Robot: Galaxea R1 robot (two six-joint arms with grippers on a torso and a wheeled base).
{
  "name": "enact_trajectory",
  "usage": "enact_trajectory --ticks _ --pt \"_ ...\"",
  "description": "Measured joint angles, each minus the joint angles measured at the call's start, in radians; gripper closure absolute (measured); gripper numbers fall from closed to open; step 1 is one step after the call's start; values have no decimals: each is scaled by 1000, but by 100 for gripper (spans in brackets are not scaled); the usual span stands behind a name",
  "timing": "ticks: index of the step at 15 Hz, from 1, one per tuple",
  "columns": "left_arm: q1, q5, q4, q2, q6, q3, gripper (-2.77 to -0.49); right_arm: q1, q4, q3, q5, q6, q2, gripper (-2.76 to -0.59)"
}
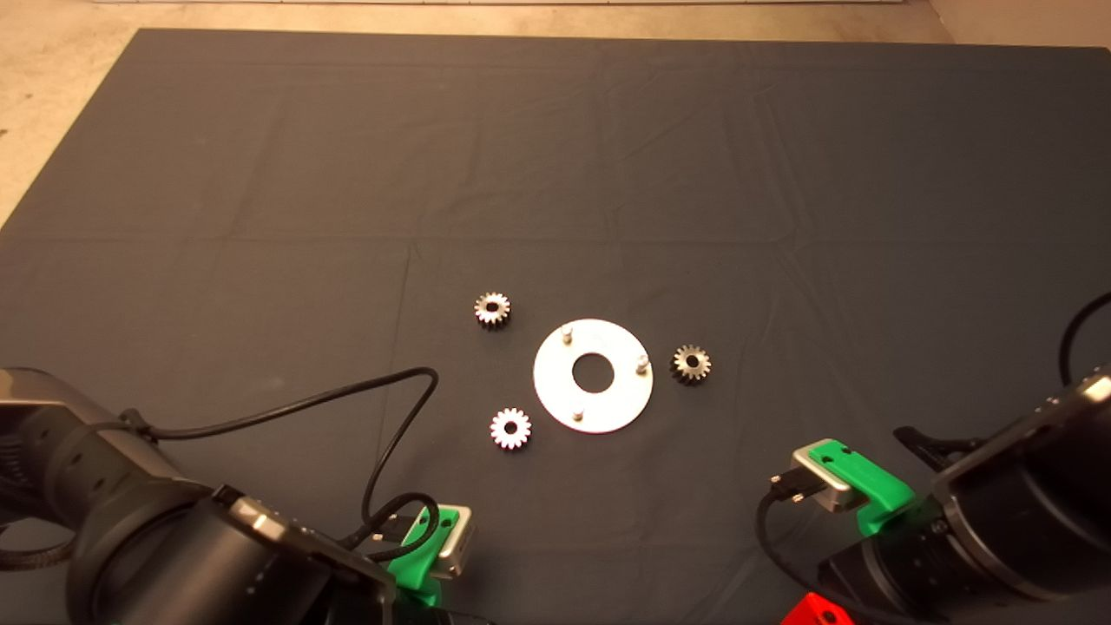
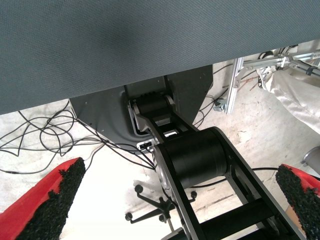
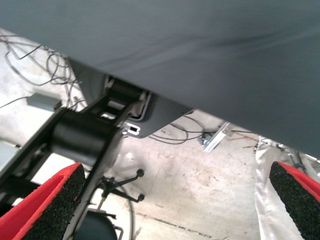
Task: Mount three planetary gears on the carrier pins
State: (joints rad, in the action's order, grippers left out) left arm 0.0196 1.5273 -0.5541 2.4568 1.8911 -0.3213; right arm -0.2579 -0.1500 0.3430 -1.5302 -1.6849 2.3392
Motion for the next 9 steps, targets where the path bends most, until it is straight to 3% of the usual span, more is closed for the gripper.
enact_trajectory --ticks 4,9 --pt "0 0 0 0 0 0 -277 0 -7 11 -4 160 -154 -275" --pt "0 0 0 0 0 0 -277 -37 -13 79 -3 244 -175 -275"
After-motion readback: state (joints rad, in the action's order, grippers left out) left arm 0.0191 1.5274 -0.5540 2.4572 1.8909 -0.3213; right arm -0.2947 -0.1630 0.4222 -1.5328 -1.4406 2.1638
